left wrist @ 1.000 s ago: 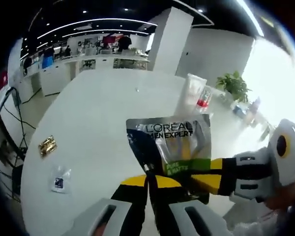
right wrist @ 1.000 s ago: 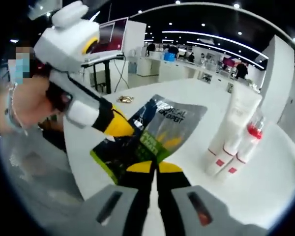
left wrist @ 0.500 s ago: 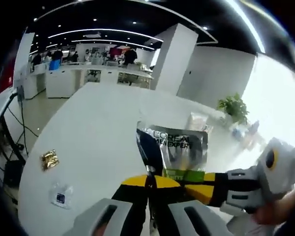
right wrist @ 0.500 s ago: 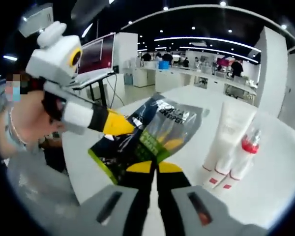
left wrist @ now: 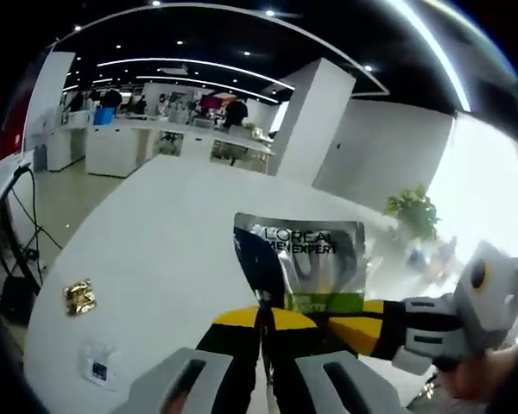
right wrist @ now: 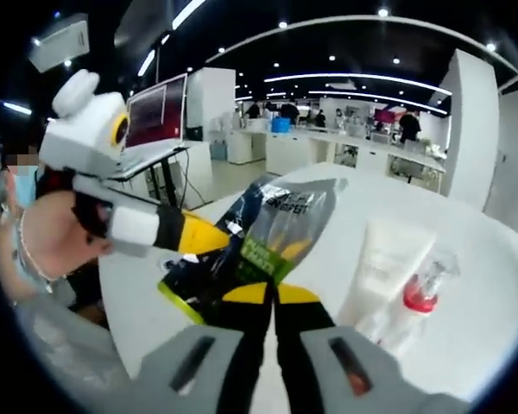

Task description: Arrange the skincare products in the storage area until every visible bottle or jar stands upright without overlapping.

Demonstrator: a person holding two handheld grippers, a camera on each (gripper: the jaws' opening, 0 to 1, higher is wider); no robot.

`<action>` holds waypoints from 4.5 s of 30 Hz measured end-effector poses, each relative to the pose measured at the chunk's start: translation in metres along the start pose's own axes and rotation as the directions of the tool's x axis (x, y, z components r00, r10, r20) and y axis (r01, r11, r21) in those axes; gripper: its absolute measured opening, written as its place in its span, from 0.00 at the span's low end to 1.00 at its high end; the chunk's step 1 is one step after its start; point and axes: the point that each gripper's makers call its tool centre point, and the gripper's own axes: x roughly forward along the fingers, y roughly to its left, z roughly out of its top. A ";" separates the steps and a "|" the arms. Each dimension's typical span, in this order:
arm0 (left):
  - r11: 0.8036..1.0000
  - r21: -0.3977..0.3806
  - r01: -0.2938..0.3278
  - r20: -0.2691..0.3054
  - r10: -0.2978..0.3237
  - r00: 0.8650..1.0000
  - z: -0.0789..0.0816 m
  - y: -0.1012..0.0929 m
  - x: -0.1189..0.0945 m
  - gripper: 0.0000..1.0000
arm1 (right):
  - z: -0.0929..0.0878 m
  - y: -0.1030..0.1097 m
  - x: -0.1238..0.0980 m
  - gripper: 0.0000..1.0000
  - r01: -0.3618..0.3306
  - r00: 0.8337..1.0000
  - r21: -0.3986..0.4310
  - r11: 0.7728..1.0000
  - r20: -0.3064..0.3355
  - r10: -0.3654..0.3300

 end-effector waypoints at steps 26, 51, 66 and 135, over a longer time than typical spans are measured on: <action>0.997 -0.066 -0.044 -0.149 0.034 0.988 -0.048 0.028 0.062 0.02 | -0.072 -0.031 0.049 0.08 0.118 0.957 -0.166 0.979 -0.243 -0.157; 0.965 -0.225 -0.135 -0.118 0.111 0.987 -0.070 0.047 0.084 0.01 | -0.113 0.003 0.045 0.06 0.000 0.970 -0.136 0.991 -0.241 -0.033; 0.970 -0.202 -0.132 -0.064 0.121 0.991 -0.076 0.038 0.093 0.01 | -0.132 -0.016 0.047 0.03 0.004 0.944 -0.284 0.959 -0.316 -0.097; 0.964 0.197 -0.181 0.046 0.175 0.983 -0.011 0.081 -0.068 0.09 | -0.069 -0.025 0.011 0.10 0.057 0.987 -0.245 0.968 -0.131 -0.092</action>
